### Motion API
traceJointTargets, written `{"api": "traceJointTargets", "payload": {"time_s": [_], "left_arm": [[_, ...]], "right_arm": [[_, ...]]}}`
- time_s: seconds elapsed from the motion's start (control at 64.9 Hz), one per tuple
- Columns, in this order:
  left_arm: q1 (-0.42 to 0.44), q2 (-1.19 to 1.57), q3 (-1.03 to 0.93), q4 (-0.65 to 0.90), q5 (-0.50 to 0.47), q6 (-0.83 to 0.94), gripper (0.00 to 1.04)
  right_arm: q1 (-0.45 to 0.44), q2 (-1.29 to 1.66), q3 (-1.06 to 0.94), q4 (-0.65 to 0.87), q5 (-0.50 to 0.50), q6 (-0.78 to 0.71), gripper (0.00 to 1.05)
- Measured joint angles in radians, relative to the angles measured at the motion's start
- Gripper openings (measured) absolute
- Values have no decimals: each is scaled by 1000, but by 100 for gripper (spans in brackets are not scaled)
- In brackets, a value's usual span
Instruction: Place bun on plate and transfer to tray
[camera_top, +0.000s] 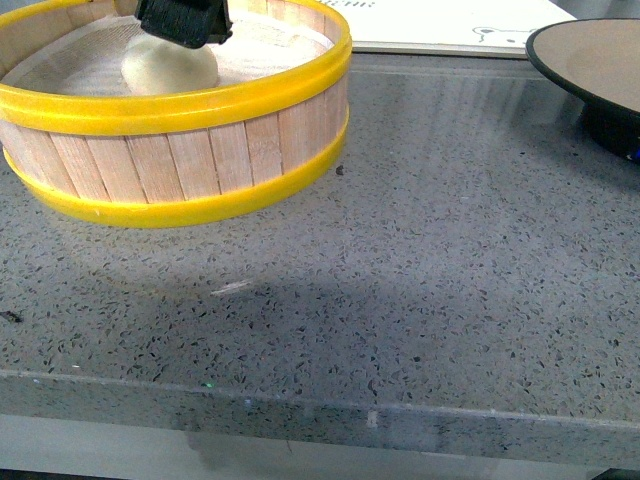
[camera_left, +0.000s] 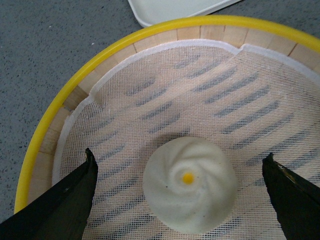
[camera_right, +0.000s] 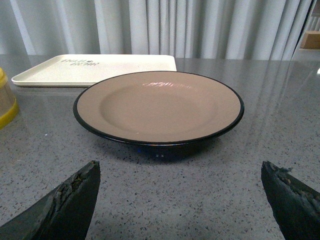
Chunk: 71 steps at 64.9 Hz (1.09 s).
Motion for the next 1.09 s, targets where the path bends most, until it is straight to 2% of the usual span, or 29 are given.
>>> {"api": "traceJointTargets", "payload": {"time_s": [0.57,0.632,0.863,1.002,1.094], "left_arm": [[-1,26,21,-44,-15,45,97],[-3,26,21,-45,-14,45,86],[-6,33,21,-48,-11,45,52],[-6,34,23,-49,-6,45,25],[-6,35,24,-49,-6,45,14]], "right_arm": [[0,0,0,0,0,0,96],[0,0,0,0,0,0,96],[0,0,0,0,0,0,96],[0,0,0,0,0,0,96],[0,0,0,0,0,0,96]]}}
